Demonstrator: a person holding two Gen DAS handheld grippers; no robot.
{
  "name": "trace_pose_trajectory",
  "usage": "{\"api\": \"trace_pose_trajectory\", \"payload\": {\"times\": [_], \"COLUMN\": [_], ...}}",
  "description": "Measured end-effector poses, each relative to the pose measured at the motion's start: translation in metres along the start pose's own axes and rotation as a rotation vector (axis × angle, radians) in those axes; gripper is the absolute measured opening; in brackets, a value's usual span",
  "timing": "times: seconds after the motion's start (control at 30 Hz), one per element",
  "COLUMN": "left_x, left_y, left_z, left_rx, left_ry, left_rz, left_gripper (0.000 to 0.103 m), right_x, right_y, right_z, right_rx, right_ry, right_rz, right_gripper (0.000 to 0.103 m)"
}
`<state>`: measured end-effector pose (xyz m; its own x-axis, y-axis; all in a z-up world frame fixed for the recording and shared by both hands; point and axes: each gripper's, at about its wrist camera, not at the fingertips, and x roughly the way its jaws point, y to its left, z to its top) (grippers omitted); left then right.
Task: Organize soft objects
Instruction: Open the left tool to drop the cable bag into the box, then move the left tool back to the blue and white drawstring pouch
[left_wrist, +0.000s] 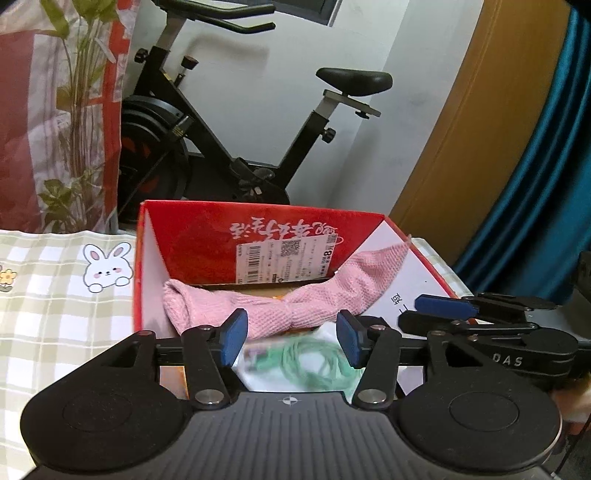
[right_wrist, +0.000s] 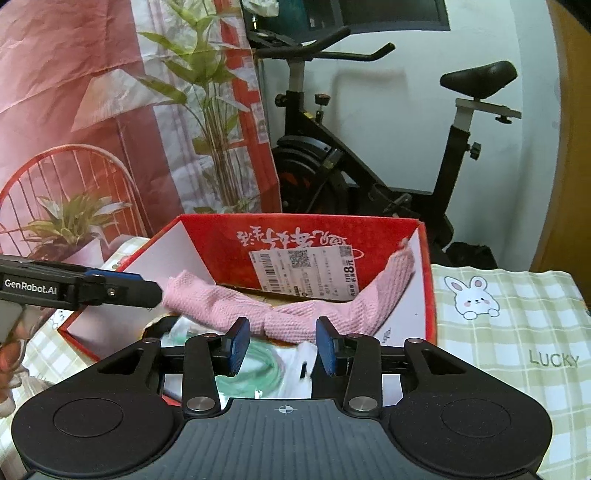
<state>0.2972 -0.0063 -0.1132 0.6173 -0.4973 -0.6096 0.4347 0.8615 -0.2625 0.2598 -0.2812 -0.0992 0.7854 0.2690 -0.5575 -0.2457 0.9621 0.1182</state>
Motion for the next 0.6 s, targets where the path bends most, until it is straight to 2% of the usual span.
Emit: {"api": "trace_pose_trajectory", "payload": {"times": [0.37, 0.6], "left_x": [-0.04, -0.071], "left_y": [-0.004, -0.003], "left_z": [-0.018, -0.039], "left_rx": [0.066, 0.051], "left_ry": [-0.044, -0.039], "left_rz": [0.055, 0.064], "left_gripper": [0.056, 0.056], "right_x": [-0.036, -0.062], "right_y": [0.005, 0.001], "right_z": [-0.011, -0.023], "right_rx": [-0.061, -0.066], "right_ry": [-0.049, -0.094], "right_rz": [-0.02, -0.061], "right_gripper": [0.037, 0.037]}}
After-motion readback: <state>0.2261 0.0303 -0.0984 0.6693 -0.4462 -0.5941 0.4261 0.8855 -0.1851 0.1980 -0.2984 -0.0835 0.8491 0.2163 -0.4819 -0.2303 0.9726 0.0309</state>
